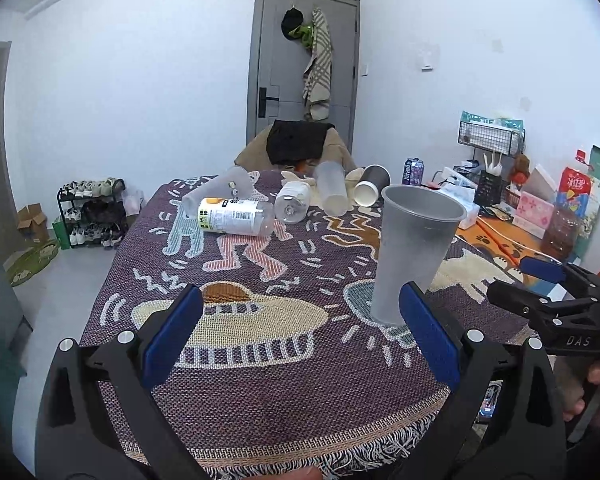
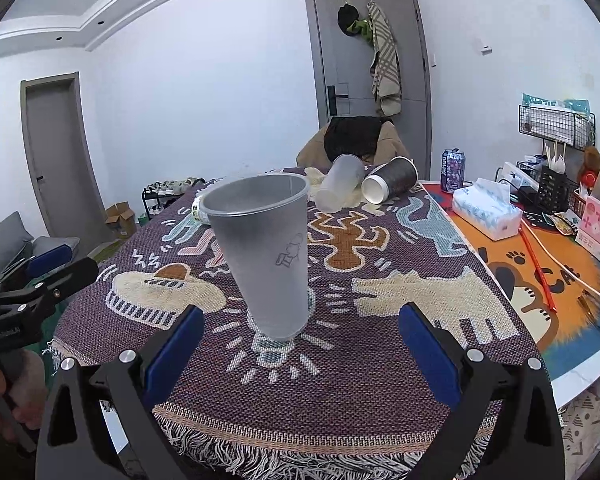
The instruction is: Flip cup upright
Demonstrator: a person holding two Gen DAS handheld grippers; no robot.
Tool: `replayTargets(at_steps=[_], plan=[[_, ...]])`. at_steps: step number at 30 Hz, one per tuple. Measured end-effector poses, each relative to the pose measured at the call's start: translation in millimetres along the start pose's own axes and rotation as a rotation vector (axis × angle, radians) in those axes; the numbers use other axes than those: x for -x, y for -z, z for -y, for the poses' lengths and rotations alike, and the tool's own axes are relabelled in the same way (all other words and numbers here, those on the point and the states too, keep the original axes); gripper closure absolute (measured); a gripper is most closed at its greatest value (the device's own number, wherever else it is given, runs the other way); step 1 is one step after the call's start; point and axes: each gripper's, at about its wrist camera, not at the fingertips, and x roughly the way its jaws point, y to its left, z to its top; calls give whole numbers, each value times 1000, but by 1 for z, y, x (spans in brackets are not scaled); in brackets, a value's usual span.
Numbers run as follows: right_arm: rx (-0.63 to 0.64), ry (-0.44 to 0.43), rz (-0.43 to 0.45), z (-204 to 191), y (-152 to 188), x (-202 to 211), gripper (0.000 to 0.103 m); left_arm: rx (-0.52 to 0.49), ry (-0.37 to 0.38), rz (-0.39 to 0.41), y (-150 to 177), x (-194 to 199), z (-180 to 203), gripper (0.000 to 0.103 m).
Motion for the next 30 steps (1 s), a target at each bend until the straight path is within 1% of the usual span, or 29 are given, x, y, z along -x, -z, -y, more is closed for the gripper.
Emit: replayTargets(at_steps=[30], plan=[[-1,-17,0,2,5,-2,8,16,4,-6,1,0,-2,5]])
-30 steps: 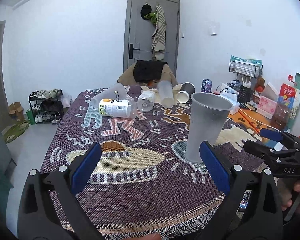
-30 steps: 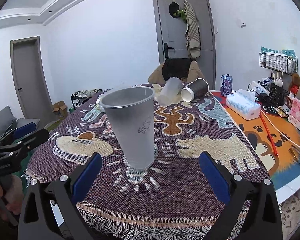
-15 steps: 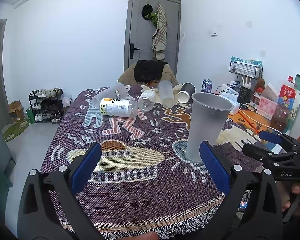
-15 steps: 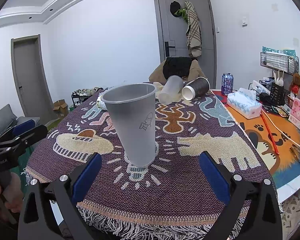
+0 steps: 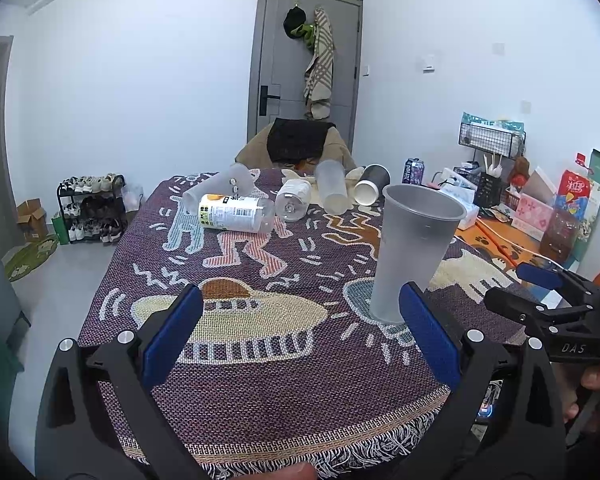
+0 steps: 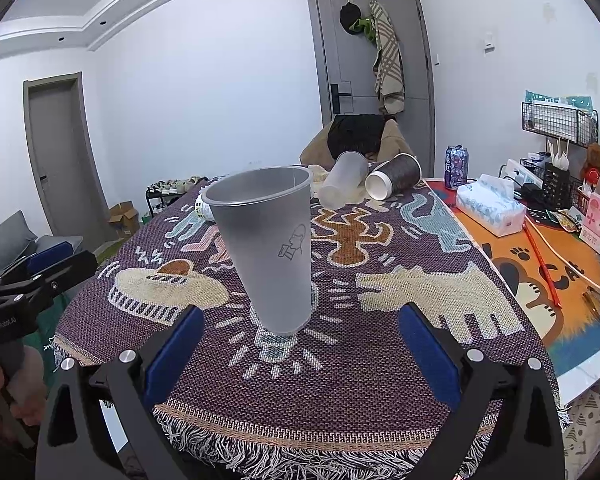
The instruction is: Flip cup upright
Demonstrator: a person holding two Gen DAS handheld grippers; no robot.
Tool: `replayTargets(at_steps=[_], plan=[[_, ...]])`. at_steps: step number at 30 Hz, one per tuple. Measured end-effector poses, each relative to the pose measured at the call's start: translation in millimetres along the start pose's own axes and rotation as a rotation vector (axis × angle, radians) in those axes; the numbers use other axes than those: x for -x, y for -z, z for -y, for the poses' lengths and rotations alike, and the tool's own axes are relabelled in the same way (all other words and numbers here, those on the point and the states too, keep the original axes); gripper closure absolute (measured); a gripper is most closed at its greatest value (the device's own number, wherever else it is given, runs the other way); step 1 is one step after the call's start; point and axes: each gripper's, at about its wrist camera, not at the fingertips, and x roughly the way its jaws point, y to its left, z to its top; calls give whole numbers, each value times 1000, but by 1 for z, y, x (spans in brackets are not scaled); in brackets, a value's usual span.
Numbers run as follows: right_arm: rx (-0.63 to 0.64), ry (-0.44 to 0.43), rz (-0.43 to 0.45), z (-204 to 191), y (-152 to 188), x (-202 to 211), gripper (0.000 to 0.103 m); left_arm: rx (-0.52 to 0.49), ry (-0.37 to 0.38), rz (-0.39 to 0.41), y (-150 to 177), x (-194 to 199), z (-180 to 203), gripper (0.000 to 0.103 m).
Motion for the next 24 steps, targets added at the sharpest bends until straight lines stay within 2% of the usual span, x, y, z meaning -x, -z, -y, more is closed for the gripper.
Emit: replayTargets(at_steps=[24], plan=[[3,-4,3,-1,0,1,8,5,-2,-1,0,1,0,5]])
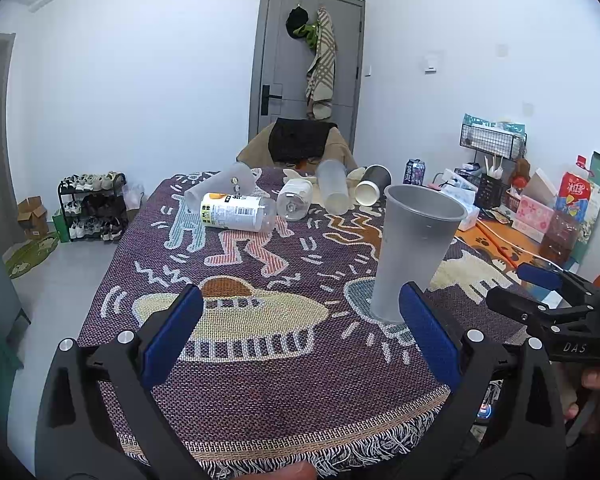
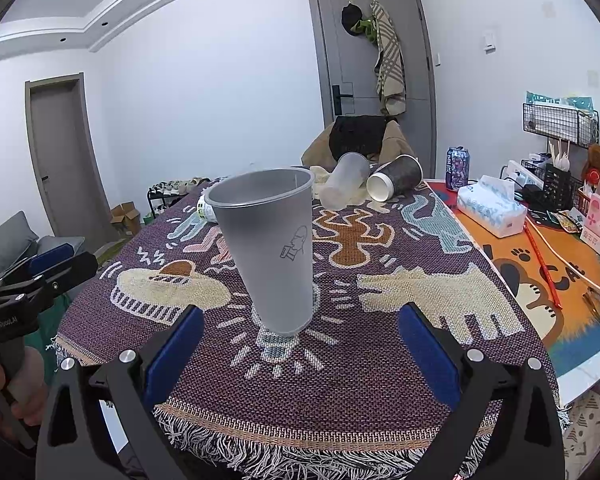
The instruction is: Flip cup upright
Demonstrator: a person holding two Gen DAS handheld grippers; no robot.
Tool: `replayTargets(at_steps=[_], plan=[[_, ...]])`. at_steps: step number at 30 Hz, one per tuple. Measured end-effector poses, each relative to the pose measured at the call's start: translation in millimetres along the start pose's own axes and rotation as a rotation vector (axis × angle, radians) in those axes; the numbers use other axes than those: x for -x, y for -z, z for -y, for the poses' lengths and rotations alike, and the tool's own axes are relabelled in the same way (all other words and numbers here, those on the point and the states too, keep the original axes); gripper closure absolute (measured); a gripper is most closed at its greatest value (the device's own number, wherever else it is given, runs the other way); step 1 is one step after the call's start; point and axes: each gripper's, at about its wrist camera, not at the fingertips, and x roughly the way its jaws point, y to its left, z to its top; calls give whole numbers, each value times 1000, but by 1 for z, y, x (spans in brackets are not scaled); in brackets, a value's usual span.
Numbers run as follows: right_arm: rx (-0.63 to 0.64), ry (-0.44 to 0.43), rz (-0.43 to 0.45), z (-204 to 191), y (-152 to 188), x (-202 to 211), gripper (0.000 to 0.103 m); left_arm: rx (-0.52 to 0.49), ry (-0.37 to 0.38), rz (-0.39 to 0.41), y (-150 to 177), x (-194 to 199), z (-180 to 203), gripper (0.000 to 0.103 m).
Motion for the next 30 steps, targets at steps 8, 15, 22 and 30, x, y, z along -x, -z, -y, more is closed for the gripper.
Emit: replayTargets(at_steps=[8,15,22,30], plan=[[1,-3,0,-1,0,-1,8,1,1,0,0,0,0,5],[6,-7,-5,-3,1,-2,8,2,1,0,0,0,0,5],[7,-17,-21,-3,3,-6,8,-5,-9,-4,3,-1,2,5],[25,-46,-62,-13,4,-19,8,28,-6,-16,8,-8,-8,5]])
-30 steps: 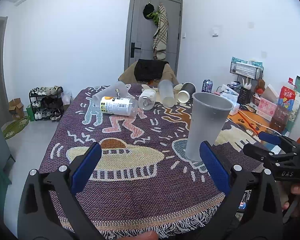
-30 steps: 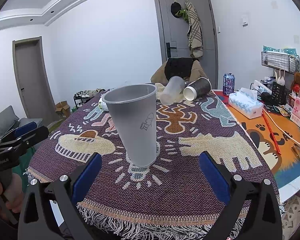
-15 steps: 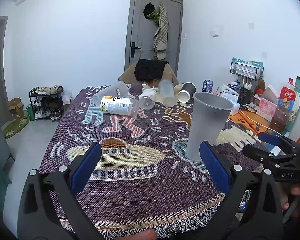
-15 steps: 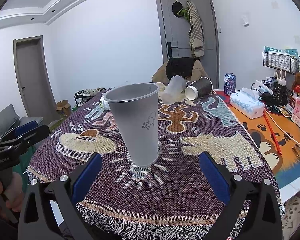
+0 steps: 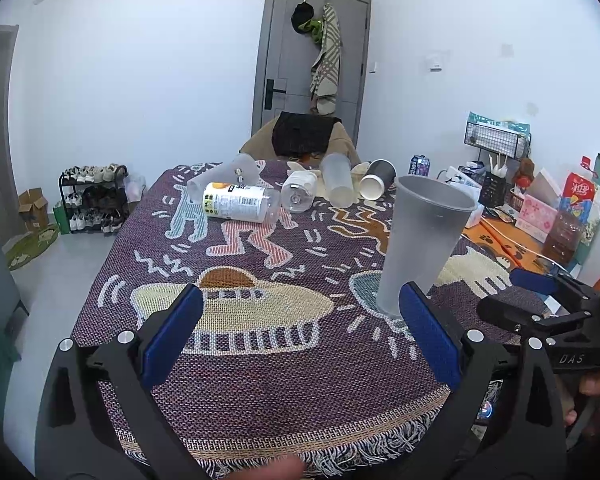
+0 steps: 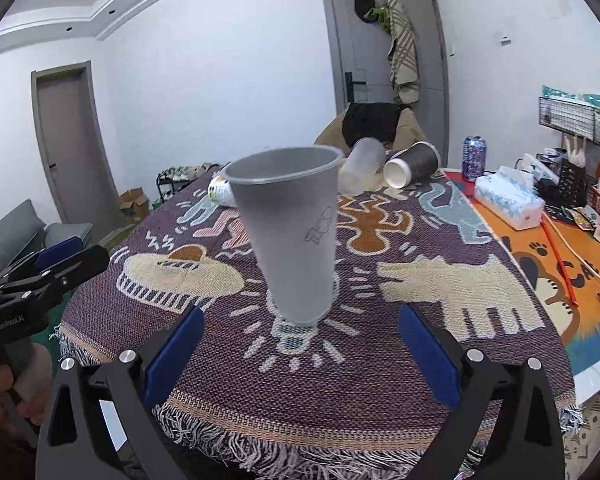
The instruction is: Flip cup upright
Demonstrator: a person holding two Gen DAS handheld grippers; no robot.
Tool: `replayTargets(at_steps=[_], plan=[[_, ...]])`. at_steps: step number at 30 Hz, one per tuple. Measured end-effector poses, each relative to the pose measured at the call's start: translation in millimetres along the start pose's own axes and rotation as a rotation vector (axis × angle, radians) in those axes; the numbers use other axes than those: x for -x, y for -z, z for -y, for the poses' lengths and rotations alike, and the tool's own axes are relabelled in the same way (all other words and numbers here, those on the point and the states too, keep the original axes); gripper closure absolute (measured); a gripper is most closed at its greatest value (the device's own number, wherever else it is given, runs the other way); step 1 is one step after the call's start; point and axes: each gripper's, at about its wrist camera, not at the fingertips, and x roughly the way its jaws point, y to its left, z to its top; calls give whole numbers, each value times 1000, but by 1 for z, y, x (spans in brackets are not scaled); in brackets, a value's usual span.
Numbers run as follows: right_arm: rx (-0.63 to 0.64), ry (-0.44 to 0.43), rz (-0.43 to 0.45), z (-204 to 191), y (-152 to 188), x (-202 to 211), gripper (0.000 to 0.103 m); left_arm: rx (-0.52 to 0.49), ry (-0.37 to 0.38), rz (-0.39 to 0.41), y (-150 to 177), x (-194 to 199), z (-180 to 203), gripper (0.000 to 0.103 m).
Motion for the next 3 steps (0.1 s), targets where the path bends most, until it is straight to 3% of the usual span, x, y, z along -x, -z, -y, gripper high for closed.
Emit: replayTargets(at_steps=[3], plan=[[38,-6,-48,-10,-5,-17,8,31,-10,-8,2,-5,-11,5]])
